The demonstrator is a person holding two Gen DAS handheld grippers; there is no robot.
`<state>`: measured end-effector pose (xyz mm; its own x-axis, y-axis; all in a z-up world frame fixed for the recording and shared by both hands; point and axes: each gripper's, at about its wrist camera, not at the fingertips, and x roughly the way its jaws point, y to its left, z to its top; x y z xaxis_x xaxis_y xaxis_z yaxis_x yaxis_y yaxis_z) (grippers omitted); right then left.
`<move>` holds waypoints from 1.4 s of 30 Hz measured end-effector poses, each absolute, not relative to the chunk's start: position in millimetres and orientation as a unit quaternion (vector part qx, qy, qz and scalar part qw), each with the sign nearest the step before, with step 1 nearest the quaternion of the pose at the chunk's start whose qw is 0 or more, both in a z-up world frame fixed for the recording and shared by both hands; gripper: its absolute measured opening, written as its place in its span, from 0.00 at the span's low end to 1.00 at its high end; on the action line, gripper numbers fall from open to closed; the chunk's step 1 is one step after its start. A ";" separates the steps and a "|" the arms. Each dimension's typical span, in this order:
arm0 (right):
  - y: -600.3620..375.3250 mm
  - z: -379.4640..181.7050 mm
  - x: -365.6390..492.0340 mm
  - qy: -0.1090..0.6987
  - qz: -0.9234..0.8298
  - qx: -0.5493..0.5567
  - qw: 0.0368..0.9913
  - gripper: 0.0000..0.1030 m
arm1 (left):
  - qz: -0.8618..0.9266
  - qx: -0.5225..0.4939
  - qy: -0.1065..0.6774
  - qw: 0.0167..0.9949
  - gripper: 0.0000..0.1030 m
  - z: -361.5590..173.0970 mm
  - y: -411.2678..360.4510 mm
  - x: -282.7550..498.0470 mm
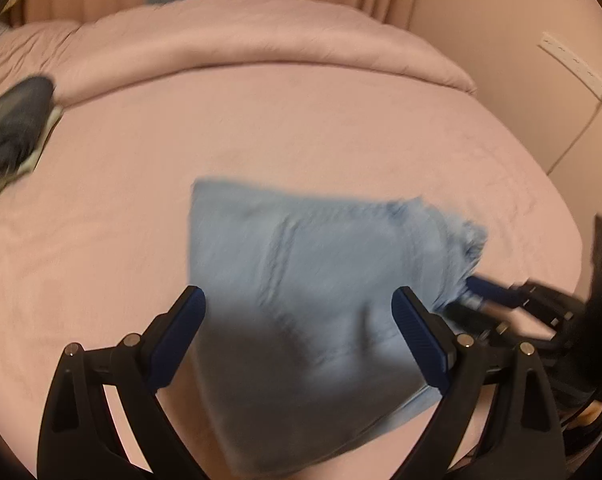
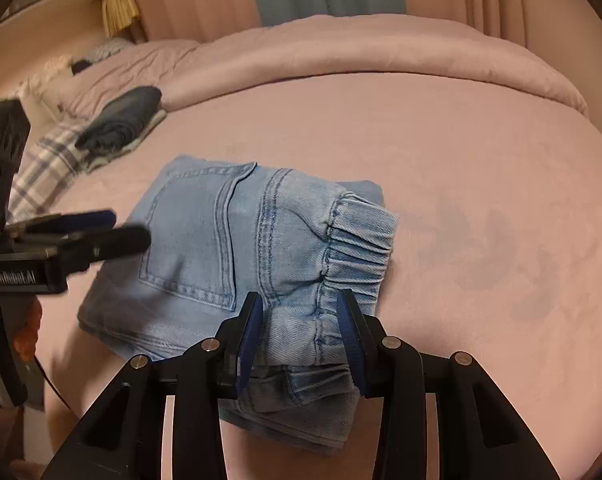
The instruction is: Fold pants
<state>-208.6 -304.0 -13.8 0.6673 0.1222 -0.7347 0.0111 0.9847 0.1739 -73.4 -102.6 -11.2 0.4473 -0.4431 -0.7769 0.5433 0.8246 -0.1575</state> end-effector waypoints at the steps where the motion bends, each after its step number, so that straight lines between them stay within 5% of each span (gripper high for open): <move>1: -304.4 -14.6 -208.8 0.404 0.031 0.087 0.910 0.40 | -0.297 0.060 0.434 0.848 0.92 -9.1 -108.5 -71.7; 14: -312.7 -16.9 -217.6 0.379 0.043 0.133 0.915 0.40 | -0.290 0.088 0.522 0.797 0.97 -47.0 -182.2 -28.0; 36: -314.6 7.6 -194.5 0.357 0.028 0.121 0.926 0.40 | -0.246 -0.049 0.524 0.814 0.95 -38.3 -130.5 -27.6; 42: -326.3 -5.1 -180.8 0.383 0.024 0.125 0.915 0.40 | -0.237 0.002 0.521 0.820 0.91 -35.9 -121.9 -68.0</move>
